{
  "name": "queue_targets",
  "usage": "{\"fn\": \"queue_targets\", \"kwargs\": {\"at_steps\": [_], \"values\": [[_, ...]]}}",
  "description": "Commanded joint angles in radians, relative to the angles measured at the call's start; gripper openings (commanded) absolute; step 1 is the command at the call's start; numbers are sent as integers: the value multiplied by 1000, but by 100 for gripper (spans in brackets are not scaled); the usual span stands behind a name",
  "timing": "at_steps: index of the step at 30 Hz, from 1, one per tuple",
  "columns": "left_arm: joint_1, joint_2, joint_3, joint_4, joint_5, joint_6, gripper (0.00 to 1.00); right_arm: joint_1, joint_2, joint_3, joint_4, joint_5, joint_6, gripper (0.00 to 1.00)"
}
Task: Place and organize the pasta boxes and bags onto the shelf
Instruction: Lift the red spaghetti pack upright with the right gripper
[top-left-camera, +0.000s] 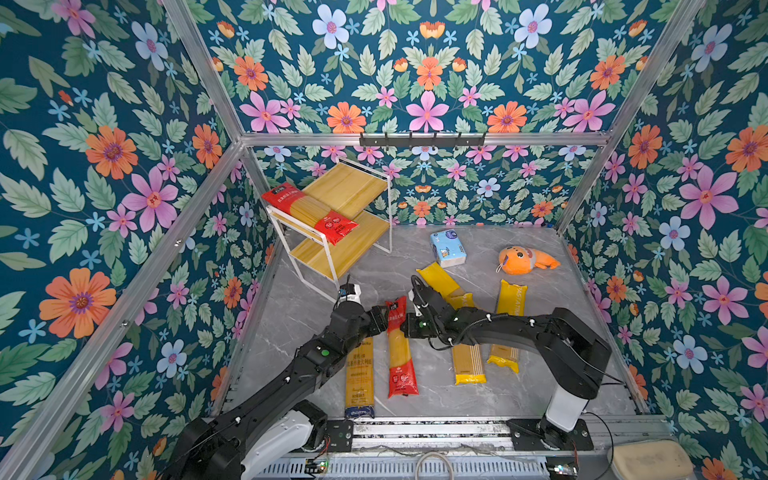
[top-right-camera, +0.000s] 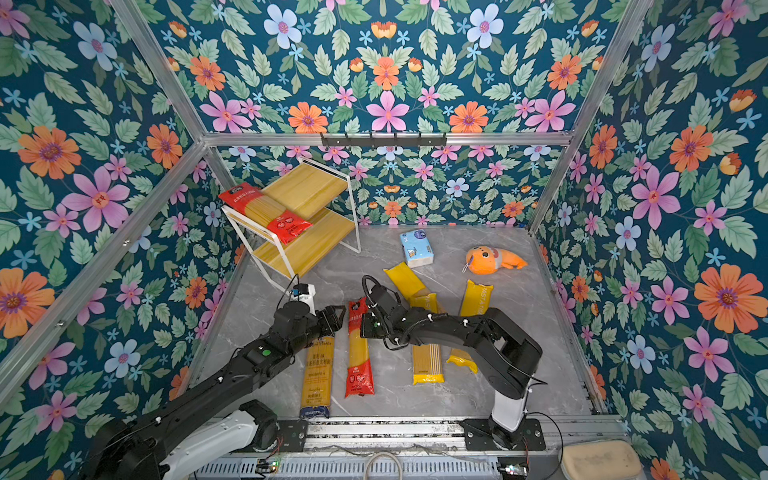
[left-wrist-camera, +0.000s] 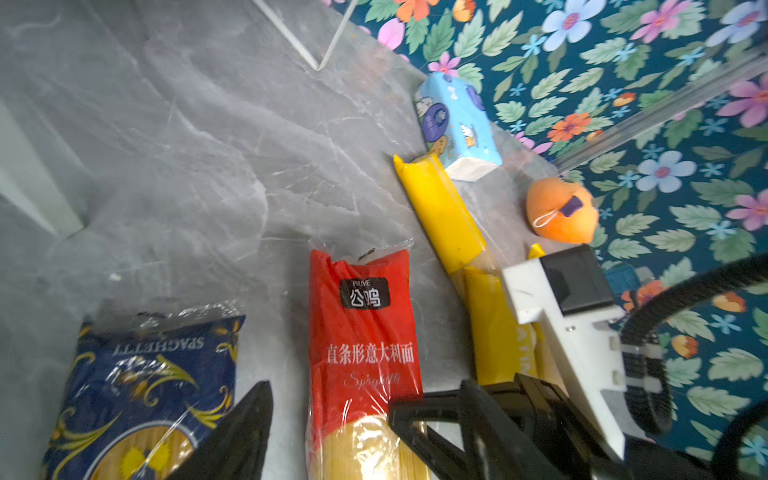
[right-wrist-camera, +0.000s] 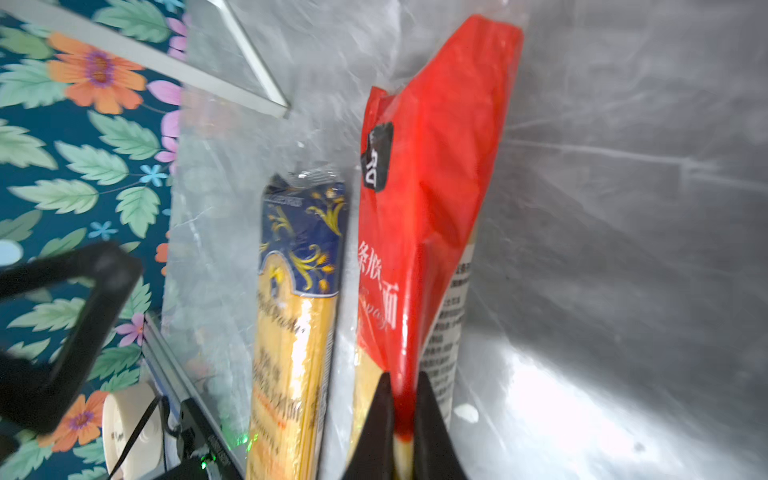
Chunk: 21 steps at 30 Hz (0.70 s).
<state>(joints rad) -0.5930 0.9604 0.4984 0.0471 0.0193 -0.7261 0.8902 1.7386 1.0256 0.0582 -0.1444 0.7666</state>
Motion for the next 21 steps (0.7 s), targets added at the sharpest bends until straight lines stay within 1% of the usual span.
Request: {"fn": "queue_targets", "kwargs": {"at_steps": [1, 2, 5, 8, 11, 14, 19, 21], "values": [[30, -3, 7, 78, 159, 75, 73, -16, -71, -46, 209, 30, -105, 0], [41, -6, 1, 103, 195, 88, 73, -28, -125, -62, 230, 20, -115, 0], [56, -23, -31, 208, 301, 113, 74, -72, -203, -95, 264, -26, -140, 0], [56, -16, -41, 277, 374, 139, 75, -114, -278, -105, 269, -59, -190, 0], [45, 17, -46, 380, 453, 116, 76, -154, -338, -92, 270, -108, -237, 0], [15, 54, -40, 486, 504, 105, 77, -201, -374, -75, 285, -195, -271, 0], [8, 94, -14, 532, 552, 154, 78, -302, -411, -74, 396, -394, -240, 0], [9, 107, -4, 567, 578, 169, 78, -322, -420, -60, 411, -465, -248, 0]]}}
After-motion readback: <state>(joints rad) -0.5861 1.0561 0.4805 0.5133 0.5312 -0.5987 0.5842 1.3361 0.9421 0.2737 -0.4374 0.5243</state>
